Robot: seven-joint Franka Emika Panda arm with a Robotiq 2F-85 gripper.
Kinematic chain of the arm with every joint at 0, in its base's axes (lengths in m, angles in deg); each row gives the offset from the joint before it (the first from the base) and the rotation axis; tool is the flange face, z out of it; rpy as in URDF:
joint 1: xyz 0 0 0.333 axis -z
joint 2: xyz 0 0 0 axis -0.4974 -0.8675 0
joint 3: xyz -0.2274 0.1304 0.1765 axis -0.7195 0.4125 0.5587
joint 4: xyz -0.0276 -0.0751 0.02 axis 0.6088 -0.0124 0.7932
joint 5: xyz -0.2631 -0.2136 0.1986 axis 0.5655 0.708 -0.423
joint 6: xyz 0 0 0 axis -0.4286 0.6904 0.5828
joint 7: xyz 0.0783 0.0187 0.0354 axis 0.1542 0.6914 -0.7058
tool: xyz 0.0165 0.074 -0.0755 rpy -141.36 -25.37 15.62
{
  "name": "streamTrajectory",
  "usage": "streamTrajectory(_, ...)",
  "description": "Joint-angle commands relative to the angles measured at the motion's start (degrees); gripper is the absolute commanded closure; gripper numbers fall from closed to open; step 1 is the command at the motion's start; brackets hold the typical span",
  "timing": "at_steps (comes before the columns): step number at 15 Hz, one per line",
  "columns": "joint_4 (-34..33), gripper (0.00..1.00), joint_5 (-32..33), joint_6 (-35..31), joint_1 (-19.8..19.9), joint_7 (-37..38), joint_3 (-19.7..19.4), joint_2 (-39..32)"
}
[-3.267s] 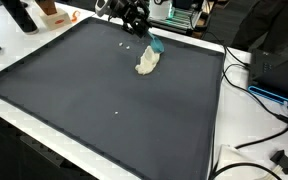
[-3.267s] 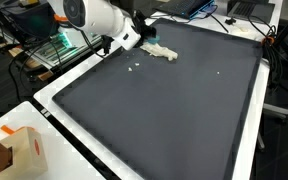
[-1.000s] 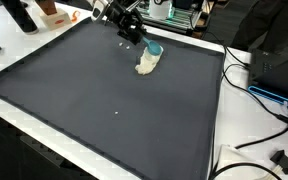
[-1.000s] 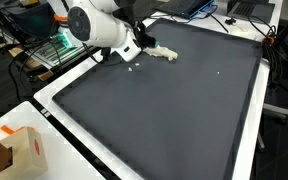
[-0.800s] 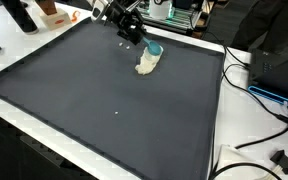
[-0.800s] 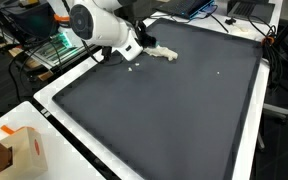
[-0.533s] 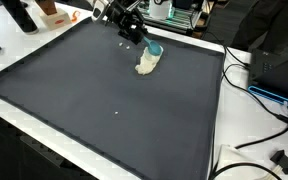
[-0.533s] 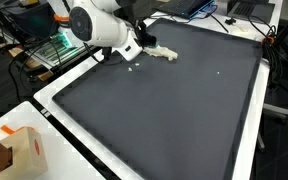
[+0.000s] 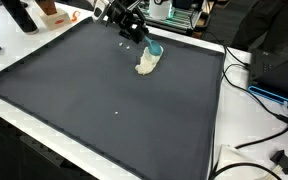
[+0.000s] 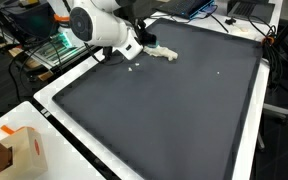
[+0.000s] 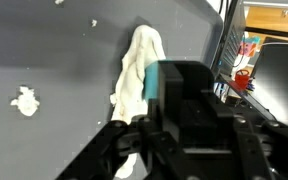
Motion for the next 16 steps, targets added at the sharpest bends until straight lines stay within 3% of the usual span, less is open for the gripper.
streamTrajectory(1, 1.39, 0.75, 2.17, -1.54, -0.18, -3.2, 0.59, 1.23)
streamTrajectory(9, 2.93, 0.75, 2.01, -2.01, -1.0, -3.75, 1.67, 6.41)
streamTrajectory(16, 4.79, 0.75, 2.78, -4.39, -2.71, 8.9, 2.46, 14.01)
